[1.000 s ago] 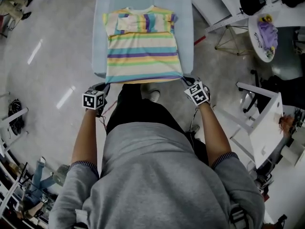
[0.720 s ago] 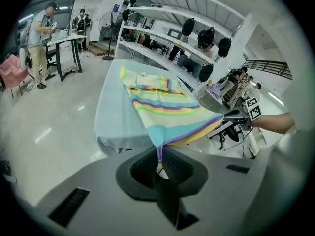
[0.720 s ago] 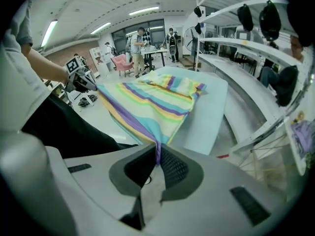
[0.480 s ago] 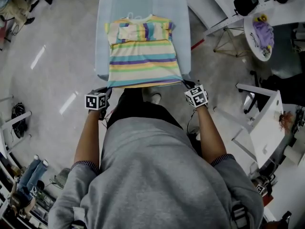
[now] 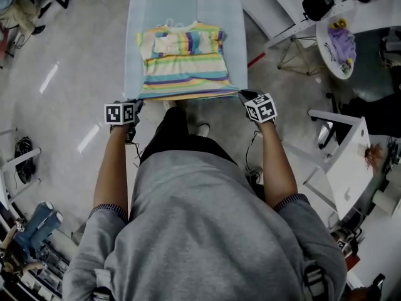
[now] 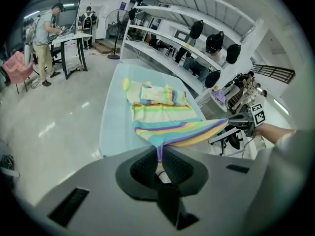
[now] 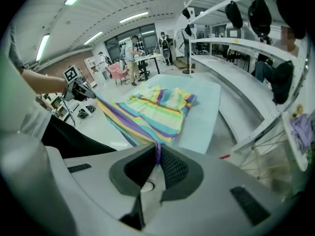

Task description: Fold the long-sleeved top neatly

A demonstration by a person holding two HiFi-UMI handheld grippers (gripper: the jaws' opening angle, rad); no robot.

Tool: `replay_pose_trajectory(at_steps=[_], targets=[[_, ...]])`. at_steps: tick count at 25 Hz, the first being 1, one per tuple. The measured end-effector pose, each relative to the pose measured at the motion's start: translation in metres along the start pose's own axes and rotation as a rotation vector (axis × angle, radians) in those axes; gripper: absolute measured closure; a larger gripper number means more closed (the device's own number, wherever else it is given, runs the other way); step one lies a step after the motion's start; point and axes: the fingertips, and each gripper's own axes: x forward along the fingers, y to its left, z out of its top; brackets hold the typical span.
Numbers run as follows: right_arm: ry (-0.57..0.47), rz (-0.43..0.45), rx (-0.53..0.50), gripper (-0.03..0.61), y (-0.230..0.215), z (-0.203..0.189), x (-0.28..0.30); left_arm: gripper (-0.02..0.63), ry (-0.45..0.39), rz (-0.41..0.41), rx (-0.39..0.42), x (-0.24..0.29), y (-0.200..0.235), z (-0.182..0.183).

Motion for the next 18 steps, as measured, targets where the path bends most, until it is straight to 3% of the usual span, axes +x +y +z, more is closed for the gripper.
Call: replay_pose_trajectory(at_steps=[12, 18], targets=[[0.059, 0.030, -0.051, 0.540, -0.037, 0.067, 0.012, 0.572, 0.101, -0.027, -0.037, 0.013, 0.019, 0.062], [0.070, 0.013, -0.049, 0.541, -0.056, 0.106, 0.025, 0.572, 0.102, -0.031, -0.070, 0.025, 0.035, 0.096]])
